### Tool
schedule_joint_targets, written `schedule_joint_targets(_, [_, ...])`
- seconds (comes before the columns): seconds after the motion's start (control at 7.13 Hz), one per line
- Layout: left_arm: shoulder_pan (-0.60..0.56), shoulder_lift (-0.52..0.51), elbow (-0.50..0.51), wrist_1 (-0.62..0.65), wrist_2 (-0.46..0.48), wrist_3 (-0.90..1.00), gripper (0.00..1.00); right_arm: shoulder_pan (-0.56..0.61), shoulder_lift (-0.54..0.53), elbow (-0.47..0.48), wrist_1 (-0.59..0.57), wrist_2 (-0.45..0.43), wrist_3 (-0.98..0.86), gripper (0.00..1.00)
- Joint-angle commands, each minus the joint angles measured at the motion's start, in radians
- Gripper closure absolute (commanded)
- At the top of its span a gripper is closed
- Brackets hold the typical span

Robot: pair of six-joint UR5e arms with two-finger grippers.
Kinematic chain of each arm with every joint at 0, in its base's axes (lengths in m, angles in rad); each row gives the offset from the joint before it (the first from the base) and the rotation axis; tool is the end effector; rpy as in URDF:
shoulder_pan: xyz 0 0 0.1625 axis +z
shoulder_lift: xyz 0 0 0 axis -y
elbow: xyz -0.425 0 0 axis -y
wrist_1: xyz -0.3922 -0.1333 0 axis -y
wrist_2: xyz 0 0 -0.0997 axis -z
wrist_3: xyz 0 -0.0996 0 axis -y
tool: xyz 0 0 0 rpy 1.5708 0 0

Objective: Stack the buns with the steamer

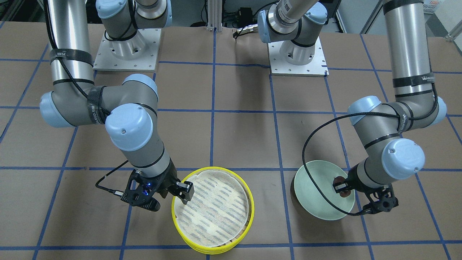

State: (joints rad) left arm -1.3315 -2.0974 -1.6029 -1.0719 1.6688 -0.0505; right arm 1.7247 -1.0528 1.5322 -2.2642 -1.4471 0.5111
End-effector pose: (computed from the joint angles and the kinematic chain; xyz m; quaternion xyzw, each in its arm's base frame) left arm 0.0316 -0.6508 0.2171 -0.1427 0.9881 0.0343 0.0459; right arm 0.2476 -0.6465 0.2754 0.1698 0.9778 -0.0807 0.0929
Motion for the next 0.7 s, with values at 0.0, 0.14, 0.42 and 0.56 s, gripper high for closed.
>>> schedule_joint_targets(0.0, [-0.006, 0.013, 0.027, -0.005, -0.006, -0.002, 1.0, -0.016, -0.059, 0.005, 0.027, -0.018, -0.052, 0.01])
schedule_joint_targets(0.14, [-0.014, 0.034, 0.032, -0.002, -0.05, -0.067, 1.0, -0.046, -0.129, 0.003, 0.155, -0.056, -0.182, 0.01])
schedule_joint_targets(0.42, [-0.131, 0.08, 0.093, 0.004, -0.11, -0.249, 1.0, -0.223, -0.26, 0.005, 0.354, -0.05, -0.439, 0.01])
schedule_joint_targets(0.56, [-0.212, 0.091, 0.122, 0.012, -0.11, -0.29, 1.0, -0.299, -0.338, 0.003, 0.493, -0.056, -0.561, 0.01])
